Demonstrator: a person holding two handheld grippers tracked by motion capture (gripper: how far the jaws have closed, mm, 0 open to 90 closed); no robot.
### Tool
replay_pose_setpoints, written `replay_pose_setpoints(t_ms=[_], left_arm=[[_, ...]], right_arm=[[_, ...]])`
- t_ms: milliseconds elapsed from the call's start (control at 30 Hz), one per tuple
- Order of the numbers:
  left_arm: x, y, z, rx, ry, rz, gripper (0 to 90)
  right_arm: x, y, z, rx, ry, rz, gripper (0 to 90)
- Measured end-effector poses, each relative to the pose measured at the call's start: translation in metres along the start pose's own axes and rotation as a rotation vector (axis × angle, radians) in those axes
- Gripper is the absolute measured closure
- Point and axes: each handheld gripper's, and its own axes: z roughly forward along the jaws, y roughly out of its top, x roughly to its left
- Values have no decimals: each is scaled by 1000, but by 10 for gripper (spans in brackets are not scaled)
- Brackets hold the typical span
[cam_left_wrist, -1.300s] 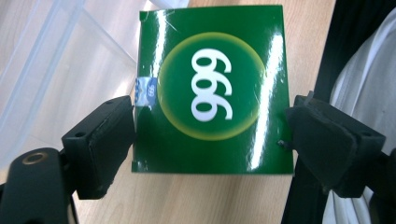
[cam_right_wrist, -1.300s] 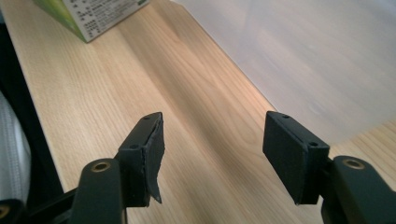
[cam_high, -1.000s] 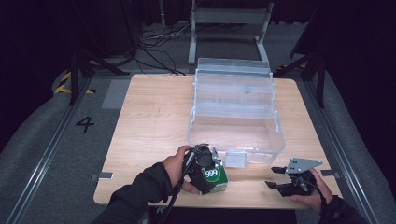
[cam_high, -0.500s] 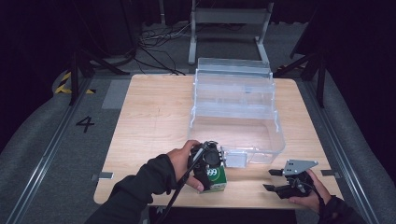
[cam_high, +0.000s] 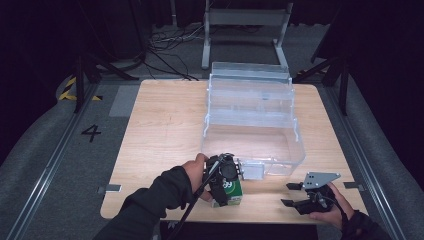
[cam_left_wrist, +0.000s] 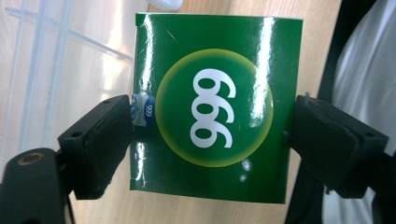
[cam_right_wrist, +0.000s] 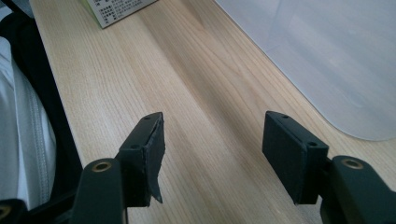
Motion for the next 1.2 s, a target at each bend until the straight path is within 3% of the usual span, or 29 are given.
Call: replay_pose_setpoints(t_ms=[200,433,567,733,767,833,867,967,1067,1167,1200], left_arm=[[5,-1,-1,-13,-18,-4,151],[4,12,0,84,-18,54,154],[6,15,2,109,-56,72,93],[7,21,4,149,7,99,117],[6,22,6,157,26,124,114],[5,23,8,169,36,143,59],[5,23,12,183,19,169,19],[5,22,12,177,18,172,4],[5,19,8,165,-30,175,3],[5,16,5,178,-52,162,19],[6,17,4,183,-48,175,32]], right_arm=[[1,1,0,-3,11,0,403],[1,1,1,0,24,-5,403],[2,1,2,2,30,-2,402],[2,0,2,5,37,-3,400],[2,0,2,5,41,-3,400],[3,0,2,9,49,-5,400],[4,0,2,7,52,-10,400],[4,0,2,7,57,-7,401],[4,0,3,9,60,-9,400],[4,0,3,10,62,-7,400],[4,-1,3,10,59,-7,400]])
